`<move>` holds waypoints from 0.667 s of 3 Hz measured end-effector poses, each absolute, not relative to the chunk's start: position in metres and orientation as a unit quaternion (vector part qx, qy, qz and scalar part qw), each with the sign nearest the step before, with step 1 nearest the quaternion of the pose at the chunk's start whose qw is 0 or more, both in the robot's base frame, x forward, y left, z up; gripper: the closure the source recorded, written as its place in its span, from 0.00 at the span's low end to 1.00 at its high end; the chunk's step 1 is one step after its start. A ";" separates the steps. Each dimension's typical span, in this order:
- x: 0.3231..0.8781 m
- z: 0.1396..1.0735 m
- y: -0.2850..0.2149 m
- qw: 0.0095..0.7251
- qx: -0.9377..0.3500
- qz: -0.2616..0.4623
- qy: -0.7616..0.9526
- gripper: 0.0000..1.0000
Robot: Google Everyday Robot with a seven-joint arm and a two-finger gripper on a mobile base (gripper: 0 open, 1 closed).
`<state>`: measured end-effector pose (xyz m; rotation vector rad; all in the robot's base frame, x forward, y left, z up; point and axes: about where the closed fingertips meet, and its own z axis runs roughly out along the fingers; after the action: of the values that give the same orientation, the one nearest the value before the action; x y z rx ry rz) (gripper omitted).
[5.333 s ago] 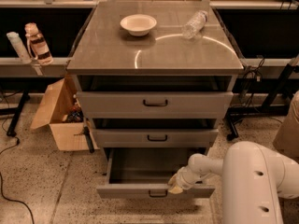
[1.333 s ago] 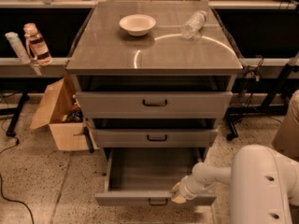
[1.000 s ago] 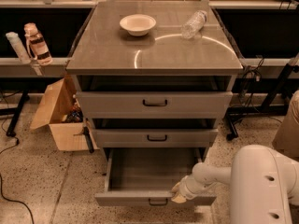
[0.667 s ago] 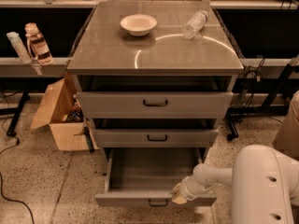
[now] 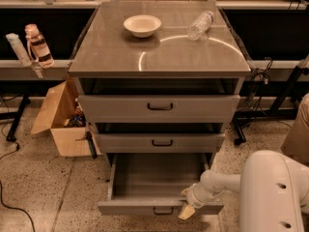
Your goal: Open bottom drawer
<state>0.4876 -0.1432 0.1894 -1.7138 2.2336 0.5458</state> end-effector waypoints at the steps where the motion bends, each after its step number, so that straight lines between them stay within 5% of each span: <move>1: 0.486 0.187 -0.143 0.137 -0.590 0.191 0.772 0.00; 2: 0.483 0.175 -0.150 0.138 -0.582 0.196 0.777 0.04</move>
Offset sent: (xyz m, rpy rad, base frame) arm 0.0000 0.0000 0.0000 0.0000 0.0000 0.0000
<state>0.4827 -0.1503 0.1755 -1.6847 2.2467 0.5682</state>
